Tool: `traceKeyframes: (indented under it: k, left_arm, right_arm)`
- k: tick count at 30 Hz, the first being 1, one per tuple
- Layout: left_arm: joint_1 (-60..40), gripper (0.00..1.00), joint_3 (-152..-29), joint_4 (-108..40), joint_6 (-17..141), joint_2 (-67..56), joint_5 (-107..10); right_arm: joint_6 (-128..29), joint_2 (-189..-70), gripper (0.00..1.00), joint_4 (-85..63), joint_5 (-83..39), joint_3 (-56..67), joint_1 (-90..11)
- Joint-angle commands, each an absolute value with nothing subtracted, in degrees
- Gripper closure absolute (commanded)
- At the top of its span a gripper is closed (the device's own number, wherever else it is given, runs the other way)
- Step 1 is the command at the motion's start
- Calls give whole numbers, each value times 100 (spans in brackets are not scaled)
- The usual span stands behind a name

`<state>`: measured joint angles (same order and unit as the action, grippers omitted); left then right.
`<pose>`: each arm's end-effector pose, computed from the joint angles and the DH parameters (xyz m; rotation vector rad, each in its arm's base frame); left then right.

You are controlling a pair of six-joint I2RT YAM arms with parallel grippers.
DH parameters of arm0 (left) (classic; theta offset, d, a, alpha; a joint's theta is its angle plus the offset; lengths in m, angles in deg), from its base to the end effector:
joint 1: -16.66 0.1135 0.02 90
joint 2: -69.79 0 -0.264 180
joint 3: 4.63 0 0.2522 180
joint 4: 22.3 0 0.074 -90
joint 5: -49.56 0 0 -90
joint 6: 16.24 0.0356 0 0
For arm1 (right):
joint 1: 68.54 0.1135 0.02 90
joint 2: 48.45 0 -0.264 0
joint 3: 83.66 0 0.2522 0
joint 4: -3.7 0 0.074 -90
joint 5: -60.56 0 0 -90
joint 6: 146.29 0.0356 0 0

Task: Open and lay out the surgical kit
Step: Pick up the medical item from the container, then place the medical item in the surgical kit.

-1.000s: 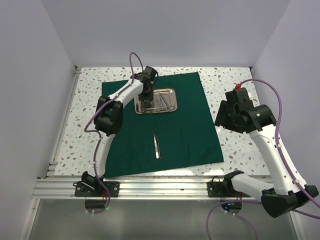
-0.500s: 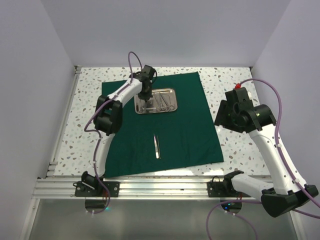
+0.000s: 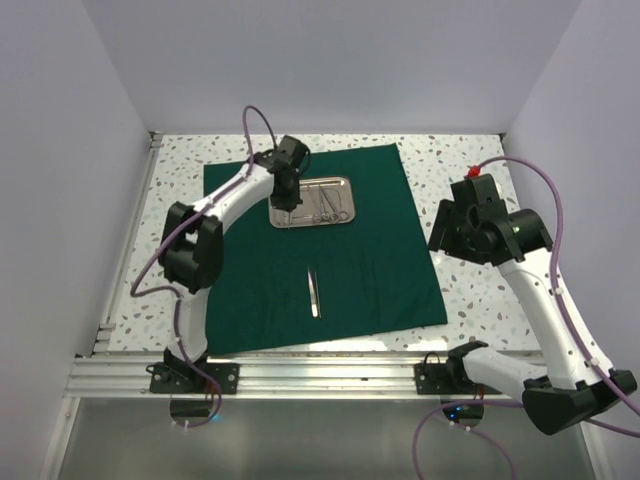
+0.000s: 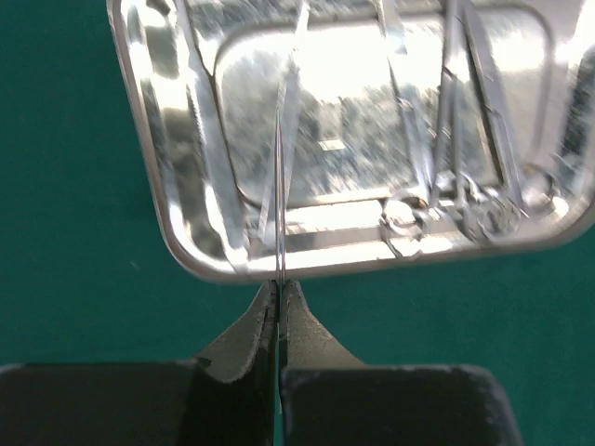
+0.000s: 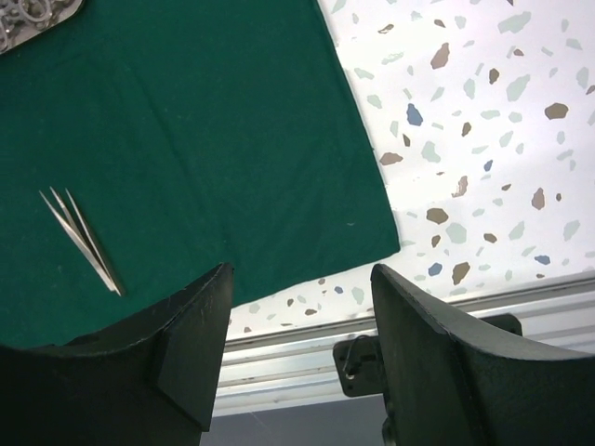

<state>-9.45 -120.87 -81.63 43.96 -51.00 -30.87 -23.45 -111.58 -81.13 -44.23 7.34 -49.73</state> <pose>0.4108 -0.1947 0.2223 -0.1373 2.6579 -0.0926 0.1759 0.0503 0.3760 0.4031 2.4836 0.0311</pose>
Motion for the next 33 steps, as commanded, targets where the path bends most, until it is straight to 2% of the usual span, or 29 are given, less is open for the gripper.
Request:
traceKeyframes:
  k: [1, 7, 15, 17, 18, 21, 23, 26, 27, 28, 31, 33]
  left_arm:
    - [-1471, 100, -11213, -8045, 3626, -4255, -3033]
    - [-2499, 100, -9779, -7888, 2308, -3446, -3147]
    - [-3545, 100, -9082, -7606, 1040, -3295, -3489]
    - [-3747, 91, -9081, -7474, 846, -3383, -3534]
    - [-3800, 77, -9125, -7456, 820, -3427, -3551]
    - [-3941, 56, -9415, -7605, 793, -3585, -3464]
    - [-3968, 47, -9635, -7711, 863, -3577, -3411]
    - [-3933, 22, -10003, -8026, 1021, -3498, -3096]
    - [-3907, 6, -10135, -8141, 1100, -3480, -2860]
    - [-3880, 0, -10415, -8351, 1353, -3454, -2718]
    - [-3784, 0, -10804, -8484, 1828, -3270, -2024]
    - [-3416, 0, -10743, -8144, 2284, -3216, -2344]
  right_arm:
    - [-2508, -10944, 35, -7993, -4219, 815, -4956]
    - [-2631, -10699, 35, -8072, -4026, 649, -4947]
    - [-2632, -10391, 35, -8160, -3955, 323, -4631]
    - [-2623, -10329, 35, -8178, -3938, 244, -4596]
    - [-2623, -10311, 35, -8169, -3911, 226, -4561]
    - [-2614, -10268, 35, -8178, -3894, 182, -4516]
    - [-2623, -10267, 35, -8204, -3937, 209, -4507]
    - [-2649, -10285, 35, -8222, -4016, 279, -4481]
    - [-2658, -10285, 35, -8222, -4034, 305, -4481]
    - [-2676, -10294, 35, -8222, -4086, 358, -4481]
    - [-2684, -10346, 35, -8230, -4148, 454, -4481]
    - [-2676, -10364, 35, -8204, -4210, 481, -4481]
